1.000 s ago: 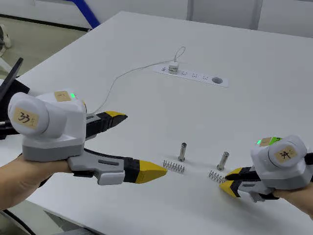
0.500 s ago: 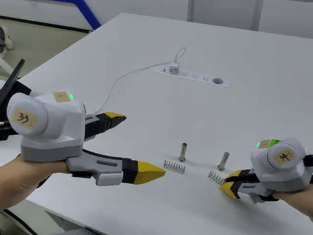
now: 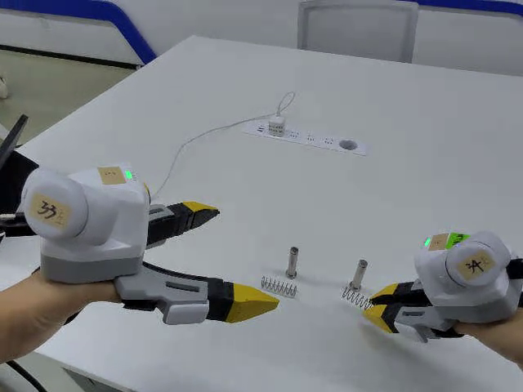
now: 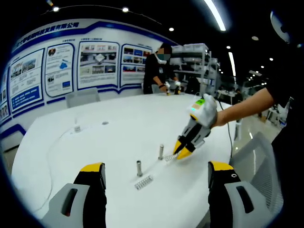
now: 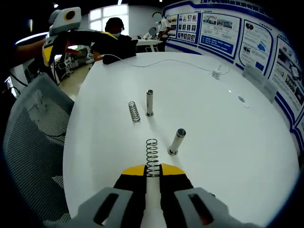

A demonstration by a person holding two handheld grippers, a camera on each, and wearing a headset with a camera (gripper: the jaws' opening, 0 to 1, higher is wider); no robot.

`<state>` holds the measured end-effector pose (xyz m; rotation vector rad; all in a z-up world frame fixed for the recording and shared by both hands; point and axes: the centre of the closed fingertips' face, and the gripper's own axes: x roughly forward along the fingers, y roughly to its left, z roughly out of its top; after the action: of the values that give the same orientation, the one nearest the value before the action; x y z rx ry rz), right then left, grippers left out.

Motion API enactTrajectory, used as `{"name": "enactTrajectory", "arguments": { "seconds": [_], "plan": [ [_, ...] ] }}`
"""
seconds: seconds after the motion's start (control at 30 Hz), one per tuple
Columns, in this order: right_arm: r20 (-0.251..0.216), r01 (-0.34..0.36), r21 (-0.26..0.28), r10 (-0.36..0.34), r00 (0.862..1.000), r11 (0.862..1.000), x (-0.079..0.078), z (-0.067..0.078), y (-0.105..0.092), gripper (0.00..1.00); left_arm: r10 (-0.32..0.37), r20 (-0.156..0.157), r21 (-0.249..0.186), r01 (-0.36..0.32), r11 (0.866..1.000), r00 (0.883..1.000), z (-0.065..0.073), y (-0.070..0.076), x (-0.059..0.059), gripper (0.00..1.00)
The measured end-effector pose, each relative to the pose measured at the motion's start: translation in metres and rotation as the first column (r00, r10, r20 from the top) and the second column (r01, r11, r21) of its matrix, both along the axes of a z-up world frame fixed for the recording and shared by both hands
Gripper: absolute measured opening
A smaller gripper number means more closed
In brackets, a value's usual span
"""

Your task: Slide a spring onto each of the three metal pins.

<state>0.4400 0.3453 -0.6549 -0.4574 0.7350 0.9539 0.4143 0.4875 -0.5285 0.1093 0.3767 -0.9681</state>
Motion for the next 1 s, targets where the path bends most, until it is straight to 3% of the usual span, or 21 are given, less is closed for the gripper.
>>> {"name": "enactTrajectory", "arguments": {
  "seconds": [0.13, 0.23, 0.37, 0.63, 0.73, 1.0],
  "plan": [
    [0.011, -0.007, 0.016, 0.007, 1.0, 1.0, -0.003, 0.012, -0.003, 0.1, -0.028, -0.008, -0.03, 0.028, 0.999, 1.0, 0.003, -0.007, -0.004, 0.89],
    [0.034, -0.038, 0.02, 0.038, 0.999, 0.999, -0.006, 0.026, -0.002, 0.1, -0.04, 0.016, -0.035, 0.041, 0.999, 0.999, 0.006, -0.012, -0.005, 0.86],
    [0.065, -0.072, 0.042, 0.069, 0.996, 0.997, -0.01, 0.047, 0.003, 0.1, -0.045, 0.021, -0.043, 0.046, 0.998, 0.999, 0.007, -0.017, -0.004, 0.86],
    [0.116, -0.153, 0.091, 0.142, 0.983, 0.984, -0.025, 0.086, 0.024, 0.1, -0.099, 0.031, -0.027, 0.1, 0.995, 0.995, 0.007, -0.037, -0.006, 0.81],
    [0.138, -0.185, 0.102, 0.17, 0.976, 0.977, -0.032, 0.099, 0.034, 0.1, -0.151, 0.012, -0.035, 0.151, 0.988, 0.989, 0.006, -0.049, -0.012, 0.74],
    [0.154, -0.233, 0.105, 0.215, 0.964, 0.967, -0.042, 0.106, 0.04, 0.1, -0.217, 0.008, -0.035, 0.217, 0.975, 0.976, 0.005, -0.066, -0.019, 0.62]
  ]
}}
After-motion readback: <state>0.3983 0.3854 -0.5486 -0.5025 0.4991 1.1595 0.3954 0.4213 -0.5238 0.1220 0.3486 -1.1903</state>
